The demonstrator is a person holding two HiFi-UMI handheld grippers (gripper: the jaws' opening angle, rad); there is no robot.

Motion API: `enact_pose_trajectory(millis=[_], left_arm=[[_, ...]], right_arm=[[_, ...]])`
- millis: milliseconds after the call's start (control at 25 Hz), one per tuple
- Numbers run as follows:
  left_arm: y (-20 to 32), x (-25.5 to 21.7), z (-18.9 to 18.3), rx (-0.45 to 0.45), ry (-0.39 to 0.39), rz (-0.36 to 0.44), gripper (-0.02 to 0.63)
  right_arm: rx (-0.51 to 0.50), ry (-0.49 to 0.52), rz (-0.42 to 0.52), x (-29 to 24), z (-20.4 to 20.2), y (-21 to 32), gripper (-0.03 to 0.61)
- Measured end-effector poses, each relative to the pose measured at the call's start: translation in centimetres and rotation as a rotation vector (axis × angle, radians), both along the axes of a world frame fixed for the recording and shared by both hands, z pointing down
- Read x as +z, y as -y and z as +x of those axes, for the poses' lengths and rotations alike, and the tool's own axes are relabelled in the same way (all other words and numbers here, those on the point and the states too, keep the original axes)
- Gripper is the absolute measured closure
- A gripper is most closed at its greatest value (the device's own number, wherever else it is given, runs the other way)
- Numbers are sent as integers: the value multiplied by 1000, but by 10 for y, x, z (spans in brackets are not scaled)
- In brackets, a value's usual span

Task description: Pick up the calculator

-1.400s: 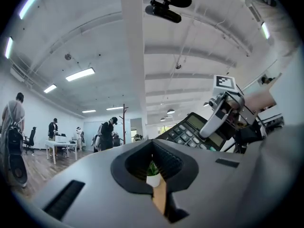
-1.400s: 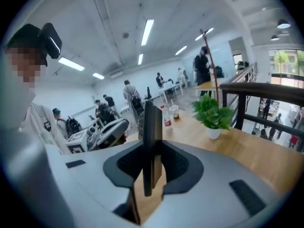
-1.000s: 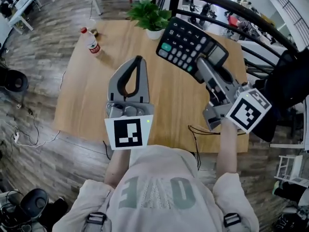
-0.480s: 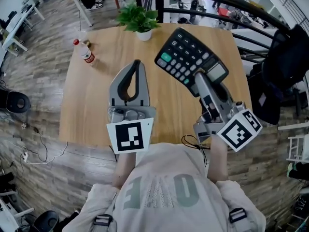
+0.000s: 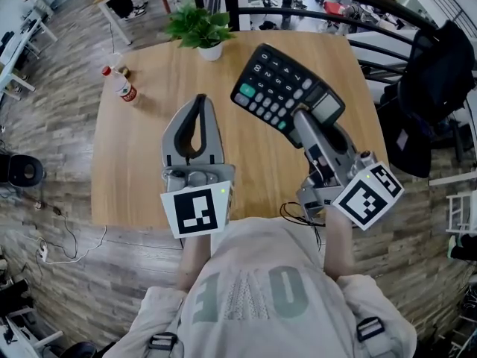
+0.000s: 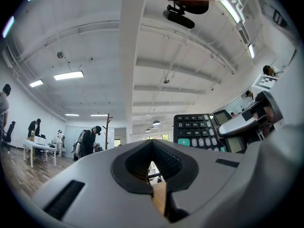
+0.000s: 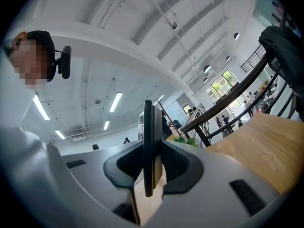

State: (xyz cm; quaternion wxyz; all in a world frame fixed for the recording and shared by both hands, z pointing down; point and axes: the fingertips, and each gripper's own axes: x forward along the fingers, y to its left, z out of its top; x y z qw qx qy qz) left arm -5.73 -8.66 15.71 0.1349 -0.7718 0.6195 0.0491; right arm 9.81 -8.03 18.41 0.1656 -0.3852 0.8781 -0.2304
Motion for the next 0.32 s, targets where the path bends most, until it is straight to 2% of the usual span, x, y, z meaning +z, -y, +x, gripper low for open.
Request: enact_pose_trajectory(millis=[320], left_arm=[[1,3,-6,-4,-4,-9,605]], right_arm=[[9,-1,-5,-1,0,1,480]])
